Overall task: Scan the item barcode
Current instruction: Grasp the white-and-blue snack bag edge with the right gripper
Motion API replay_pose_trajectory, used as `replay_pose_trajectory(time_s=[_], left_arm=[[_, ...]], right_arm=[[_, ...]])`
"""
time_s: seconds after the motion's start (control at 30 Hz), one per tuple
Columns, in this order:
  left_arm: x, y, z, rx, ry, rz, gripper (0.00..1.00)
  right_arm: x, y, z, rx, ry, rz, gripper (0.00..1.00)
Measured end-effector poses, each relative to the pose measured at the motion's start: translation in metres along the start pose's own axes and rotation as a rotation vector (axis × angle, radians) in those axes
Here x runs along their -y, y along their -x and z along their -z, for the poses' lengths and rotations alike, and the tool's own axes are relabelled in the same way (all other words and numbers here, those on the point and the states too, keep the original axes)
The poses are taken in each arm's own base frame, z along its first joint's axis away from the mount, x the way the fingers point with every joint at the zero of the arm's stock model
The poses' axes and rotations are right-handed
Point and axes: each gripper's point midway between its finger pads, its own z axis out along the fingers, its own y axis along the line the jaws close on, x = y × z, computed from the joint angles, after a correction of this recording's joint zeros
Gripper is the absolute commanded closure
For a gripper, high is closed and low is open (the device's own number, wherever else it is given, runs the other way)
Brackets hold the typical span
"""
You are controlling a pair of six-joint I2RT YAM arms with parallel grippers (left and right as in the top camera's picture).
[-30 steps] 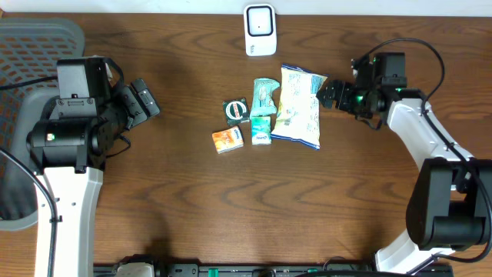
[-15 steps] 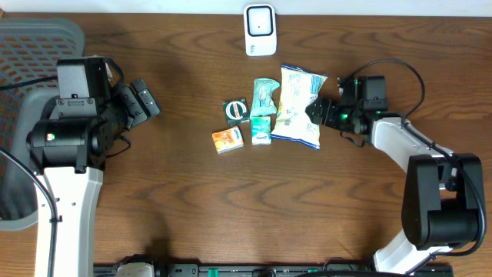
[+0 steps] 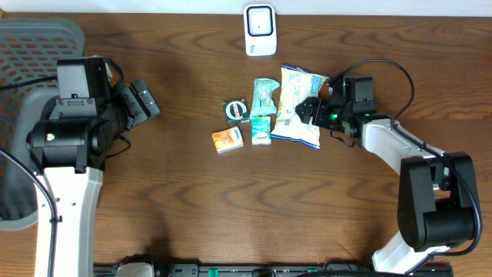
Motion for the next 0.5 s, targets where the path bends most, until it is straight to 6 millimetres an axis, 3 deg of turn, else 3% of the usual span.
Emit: replay_pose_trajectory(time_s=[0.37,0.5], left_arm=[[0.000,0.000,0.000,0.000,0.000,0.000,0.02],[0.000,0.000,0.000,0.000,0.000,0.000,0.02]], right_arm=[[-0.005,0.019,-0.005,0.080,0.032,-0.004,0.19],[0.000,0.021,-0.019,0.096,0.044,-0.033,0.12]])
